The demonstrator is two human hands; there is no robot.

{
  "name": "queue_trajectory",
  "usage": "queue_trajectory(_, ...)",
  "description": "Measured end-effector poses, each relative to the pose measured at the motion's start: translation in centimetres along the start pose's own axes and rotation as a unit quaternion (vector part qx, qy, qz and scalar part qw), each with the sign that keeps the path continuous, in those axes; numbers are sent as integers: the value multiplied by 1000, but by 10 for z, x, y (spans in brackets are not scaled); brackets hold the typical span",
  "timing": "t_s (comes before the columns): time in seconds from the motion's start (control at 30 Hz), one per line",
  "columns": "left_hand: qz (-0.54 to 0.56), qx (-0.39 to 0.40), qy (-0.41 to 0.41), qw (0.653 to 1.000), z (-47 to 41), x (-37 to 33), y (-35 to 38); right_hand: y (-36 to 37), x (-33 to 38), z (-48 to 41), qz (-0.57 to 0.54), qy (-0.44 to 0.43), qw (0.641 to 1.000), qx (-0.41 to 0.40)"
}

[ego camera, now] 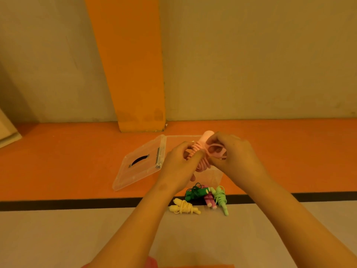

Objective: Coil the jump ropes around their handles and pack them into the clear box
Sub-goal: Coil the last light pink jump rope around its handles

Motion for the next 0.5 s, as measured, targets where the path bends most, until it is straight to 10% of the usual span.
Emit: queue_trajectory(0.5,-2,11,-39,999,-16,-1,8,8,-19,-13,-51,42,996,-54)
Point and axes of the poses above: each hand's wrist, its own z-axis away from the middle knuckle, its own y-axis out of the palm, x = y × z, the point moved 7 cm from there along -z, towards the middle knuckle, and after that the axes turned 3 degrees about -z, right-handed, at the moved point
